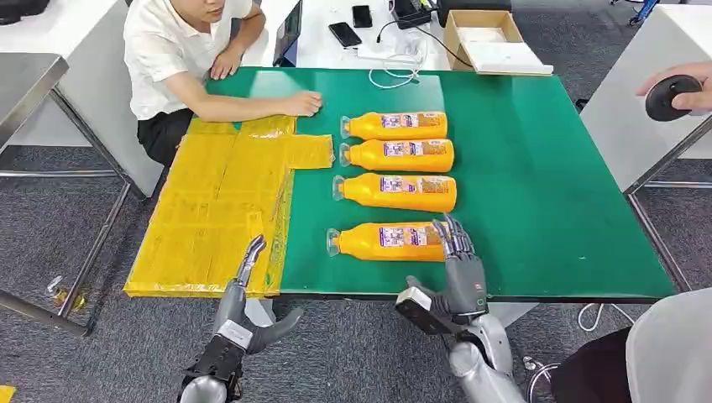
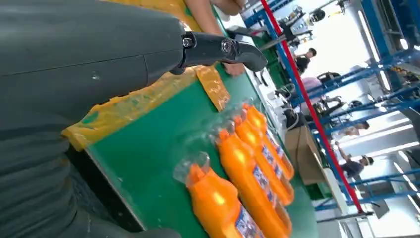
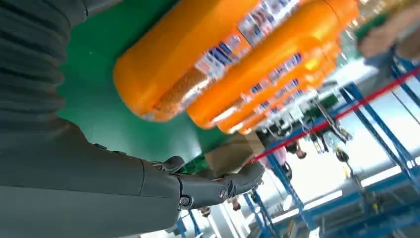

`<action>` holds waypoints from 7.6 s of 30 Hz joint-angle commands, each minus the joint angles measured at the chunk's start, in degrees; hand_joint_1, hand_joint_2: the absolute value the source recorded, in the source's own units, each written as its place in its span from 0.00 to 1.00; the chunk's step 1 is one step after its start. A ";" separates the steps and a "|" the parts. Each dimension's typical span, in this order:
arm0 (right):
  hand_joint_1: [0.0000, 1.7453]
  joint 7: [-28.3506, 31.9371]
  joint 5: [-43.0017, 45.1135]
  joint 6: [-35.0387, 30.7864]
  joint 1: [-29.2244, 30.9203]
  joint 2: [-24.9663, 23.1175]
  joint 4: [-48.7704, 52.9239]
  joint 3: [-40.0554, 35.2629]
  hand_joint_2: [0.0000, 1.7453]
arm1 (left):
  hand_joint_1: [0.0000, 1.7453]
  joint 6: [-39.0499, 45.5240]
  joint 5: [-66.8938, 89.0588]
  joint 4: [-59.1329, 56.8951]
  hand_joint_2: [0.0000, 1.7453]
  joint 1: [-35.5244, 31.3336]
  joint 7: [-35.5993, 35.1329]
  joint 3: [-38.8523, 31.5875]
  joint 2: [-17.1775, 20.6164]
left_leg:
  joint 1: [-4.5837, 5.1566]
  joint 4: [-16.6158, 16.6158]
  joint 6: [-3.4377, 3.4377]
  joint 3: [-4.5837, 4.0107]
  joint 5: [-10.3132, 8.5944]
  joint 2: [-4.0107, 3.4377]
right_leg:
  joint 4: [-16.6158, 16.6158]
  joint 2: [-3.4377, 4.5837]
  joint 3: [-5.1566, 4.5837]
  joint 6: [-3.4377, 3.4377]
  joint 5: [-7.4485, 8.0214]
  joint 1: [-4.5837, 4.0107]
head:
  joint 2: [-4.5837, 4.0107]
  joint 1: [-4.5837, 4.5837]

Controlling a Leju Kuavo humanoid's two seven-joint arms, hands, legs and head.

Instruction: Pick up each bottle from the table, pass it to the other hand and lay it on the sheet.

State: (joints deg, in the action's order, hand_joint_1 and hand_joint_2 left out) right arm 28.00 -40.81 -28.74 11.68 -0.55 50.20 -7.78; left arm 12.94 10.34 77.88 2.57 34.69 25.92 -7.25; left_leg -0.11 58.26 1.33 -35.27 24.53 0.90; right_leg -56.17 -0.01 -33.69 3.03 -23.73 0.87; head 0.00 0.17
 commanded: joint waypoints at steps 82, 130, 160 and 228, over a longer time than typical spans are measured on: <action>0.00 -40.24 -30.48 22.38 20.76 2.39 -28.41 -15.79 1.00 | 0.00 0.58 2.70 -3.58 1.00 -6.07 -6.91 -0.85 -1.53 | -0.02 -0.10 -0.01 0.81 -0.08 0.06 | 0.16 -0.13 0.83 -0.13 0.01 -0.04 | 0.00 0.00; 1.00 -29.67 -19.05 25.63 10.70 6.46 -34.06 -1.09 1.00 | 0.00 -0.77 -0.15 -6.33 1.00 -7.63 -5.74 1.06 -0.40 | -0.11 -0.25 0.00 1.62 -0.10 0.53 | 0.78 -0.58 1.27 -0.20 -0.08 -0.14 | 0.00 0.00; 1.00 0.69 19.39 31.70 6.02 -3.35 -7.05 -7.99 1.00 | 0.00 -16.88 -35.79 -3.15 1.00 -3.22 -20.03 2.80 1.92 | -0.38 -0.08 -0.06 1.29 0.50 -0.65 | 0.51 0.77 1.35 -0.10 -0.07 -0.39 | 0.00 0.00; 0.00 1.62 22.22 25.92 3.73 -11.45 -6.49 -32.70 0.00 | 1.00 -22.14 -52.86 2.69 1.00 -3.33 -21.68 -5.44 -2.27 | -0.40 -0.04 -0.07 0.70 0.48 -0.56 | 0.44 0.65 0.78 -0.12 -0.09 -0.37 | 0.00 -0.02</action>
State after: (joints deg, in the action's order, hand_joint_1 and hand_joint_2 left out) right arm 28.35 -18.88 -2.19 18.28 -12.09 39.96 -37.59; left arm -10.32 -43.02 80.04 1.05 11.93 22.82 -9.97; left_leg -0.49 58.23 1.30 -34.64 24.98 0.34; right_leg -55.74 0.68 -32.97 2.97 -23.78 0.53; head 0.00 0.15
